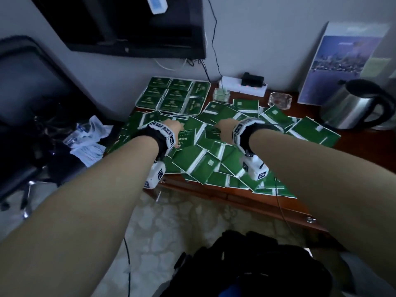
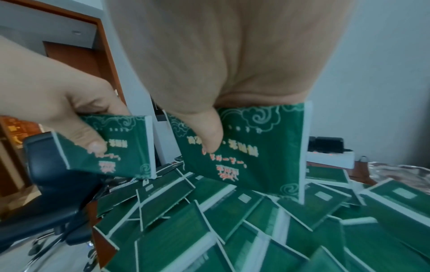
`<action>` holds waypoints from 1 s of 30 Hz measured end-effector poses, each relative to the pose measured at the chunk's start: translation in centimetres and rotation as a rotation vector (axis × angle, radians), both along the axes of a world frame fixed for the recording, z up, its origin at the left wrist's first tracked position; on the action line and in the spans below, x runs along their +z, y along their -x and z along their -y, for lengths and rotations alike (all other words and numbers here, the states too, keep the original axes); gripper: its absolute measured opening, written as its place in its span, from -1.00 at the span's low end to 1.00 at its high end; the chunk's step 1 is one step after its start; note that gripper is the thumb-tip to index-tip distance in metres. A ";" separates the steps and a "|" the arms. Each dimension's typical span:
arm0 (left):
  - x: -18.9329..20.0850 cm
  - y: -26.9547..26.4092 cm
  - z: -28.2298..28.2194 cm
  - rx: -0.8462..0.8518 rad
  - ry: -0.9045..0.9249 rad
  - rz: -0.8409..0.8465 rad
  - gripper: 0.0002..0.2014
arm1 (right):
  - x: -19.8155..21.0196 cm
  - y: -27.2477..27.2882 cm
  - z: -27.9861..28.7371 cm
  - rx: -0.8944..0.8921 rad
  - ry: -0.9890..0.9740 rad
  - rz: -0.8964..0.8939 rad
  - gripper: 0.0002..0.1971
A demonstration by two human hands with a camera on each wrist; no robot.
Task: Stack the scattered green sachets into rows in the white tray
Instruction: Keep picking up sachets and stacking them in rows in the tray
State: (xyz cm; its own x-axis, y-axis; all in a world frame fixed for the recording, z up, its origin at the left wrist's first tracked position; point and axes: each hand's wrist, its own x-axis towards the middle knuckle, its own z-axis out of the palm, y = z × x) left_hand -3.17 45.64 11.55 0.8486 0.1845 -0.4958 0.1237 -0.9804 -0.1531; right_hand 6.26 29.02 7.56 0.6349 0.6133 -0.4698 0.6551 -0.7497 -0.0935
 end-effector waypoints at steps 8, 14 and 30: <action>-1.8 -3.1 -9.7 0.000 0.074 -0.020 -0.47 | -0.8 -3.7 -9.7 0.000 -0.022 0.014 -0.54; -3.1 -8.5 -16.0 -0.002 0.071 -0.011 -0.50 | -1.9 -9.7 -15.2 -0.002 -0.033 0.051 -0.52; -7.0 -21.5 -28.3 -0.038 0.103 -0.071 -0.46 | -4.2 -20.1 -26.7 -0.093 -0.009 -0.006 -0.53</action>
